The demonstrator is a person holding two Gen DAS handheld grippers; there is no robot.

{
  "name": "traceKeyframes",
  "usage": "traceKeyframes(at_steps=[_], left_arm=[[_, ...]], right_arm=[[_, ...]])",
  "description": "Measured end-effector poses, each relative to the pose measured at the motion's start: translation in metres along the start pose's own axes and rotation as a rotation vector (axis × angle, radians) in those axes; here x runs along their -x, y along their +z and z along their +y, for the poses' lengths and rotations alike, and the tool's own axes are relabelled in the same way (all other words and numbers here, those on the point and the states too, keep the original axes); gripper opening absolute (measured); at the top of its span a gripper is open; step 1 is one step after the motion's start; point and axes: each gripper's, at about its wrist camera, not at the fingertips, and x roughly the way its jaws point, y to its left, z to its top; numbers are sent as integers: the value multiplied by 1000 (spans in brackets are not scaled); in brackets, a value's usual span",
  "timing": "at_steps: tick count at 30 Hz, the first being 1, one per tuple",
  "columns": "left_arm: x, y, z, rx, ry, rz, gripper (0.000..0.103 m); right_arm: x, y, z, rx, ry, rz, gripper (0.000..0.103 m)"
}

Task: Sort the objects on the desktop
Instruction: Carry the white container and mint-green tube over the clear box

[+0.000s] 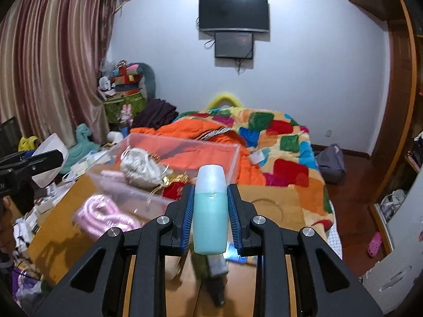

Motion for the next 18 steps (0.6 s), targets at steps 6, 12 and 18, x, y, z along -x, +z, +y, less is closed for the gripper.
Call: traceKeyframes(at_steps=[6, 12, 18], left_arm=[[-23, 19, 6, -3, -6, 20, 65], [-52, 28, 6, 9, -17, 56, 65], [-77, 34, -4, -23, -36, 87, 65]], right_arm=[[-20, 16, 0, 11, 19, -7, 23], [-45, 26, -1, -3, 57, 14, 23], [-67, 25, 1, 3, 78, 45, 23]])
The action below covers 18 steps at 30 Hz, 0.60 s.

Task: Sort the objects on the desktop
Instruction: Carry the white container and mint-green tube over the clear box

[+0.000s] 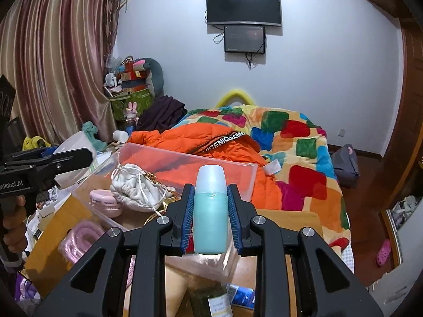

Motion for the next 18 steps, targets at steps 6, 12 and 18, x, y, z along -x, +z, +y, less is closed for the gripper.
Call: traceKeyframes(at_steps=[6, 12, 18], left_arm=[[-30, 5, -10, -46, -11, 53, 65], [-57, 0, -24, -128, -23, 115, 65], [-77, -6, -30, -166, -28, 166, 65]], right_arm=[[-25, -1, -1, 7, 21, 45, 23], [-44, -5, 7, 54, 26, 76, 23], [-56, -10, 10, 86, 36, 112, 23]])
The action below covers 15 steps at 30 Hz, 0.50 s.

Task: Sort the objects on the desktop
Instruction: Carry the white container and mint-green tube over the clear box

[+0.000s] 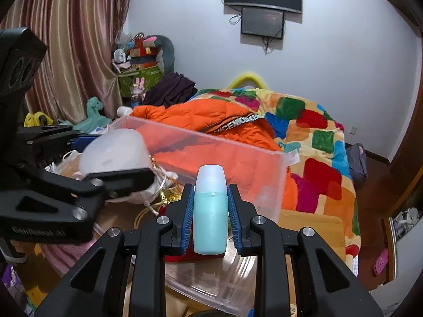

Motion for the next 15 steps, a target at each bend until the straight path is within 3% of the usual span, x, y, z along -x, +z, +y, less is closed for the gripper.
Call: traceKeyframes(at_steps=[11, 15], left_arm=[[-2, 1, 4, 42, -20, 27, 65], [8, 5, 4, 43, -15, 7, 67]], right_arm=[[-6, -4, 7, 51, -6, 23, 23], [1, -4, 9, 63, -16, 4, 31]])
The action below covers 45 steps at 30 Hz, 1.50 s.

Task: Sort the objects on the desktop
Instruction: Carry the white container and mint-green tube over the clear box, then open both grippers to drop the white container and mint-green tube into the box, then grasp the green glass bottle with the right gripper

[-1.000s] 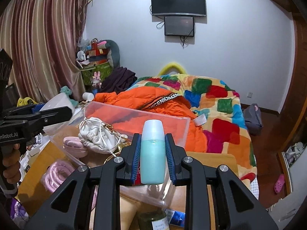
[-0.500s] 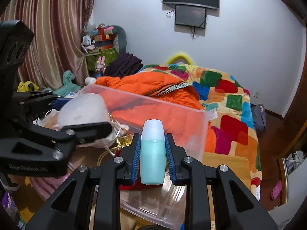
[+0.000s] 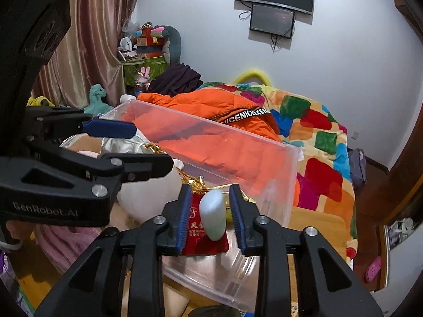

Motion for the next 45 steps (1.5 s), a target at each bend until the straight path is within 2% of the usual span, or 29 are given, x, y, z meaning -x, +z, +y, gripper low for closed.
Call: traceKeyframes(at_steps=[5, 8, 10, 13, 16, 21, 30, 37, 45], left_arm=[[17, 4, 3, 20, 5, -35, 74], [31, 6, 6, 37, 4, -58, 79], [41, 5, 8, 44, 11, -79, 83], [61, 2, 11, 43, 35, -111, 87], [78, -5, 14, 43, 66, -135, 92], [103, -23, 26, 50, 129, -154, 93], [116, -68, 56, 83, 208, -98, 93], [110, -105, 73, 93, 220, -31, 93], [103, -139, 76, 92, 173, 26, 93]], right_arm=[[18, 1, -2, -6, -31, -39, 45], [33, 2, -3, -13, -55, -69, 56], [44, 1, -3, -21, -68, -91, 67], [61, 1, -2, -25, -88, -119, 77], [76, -1, 1, -24, -95, -136, 78], [98, -8, 6, -34, -100, -157, 84], [117, -26, 17, -47, -95, -163, 85], [117, -43, 20, -74, -97, -136, 85], [108, -64, 15, -130, -112, -72, 85]])
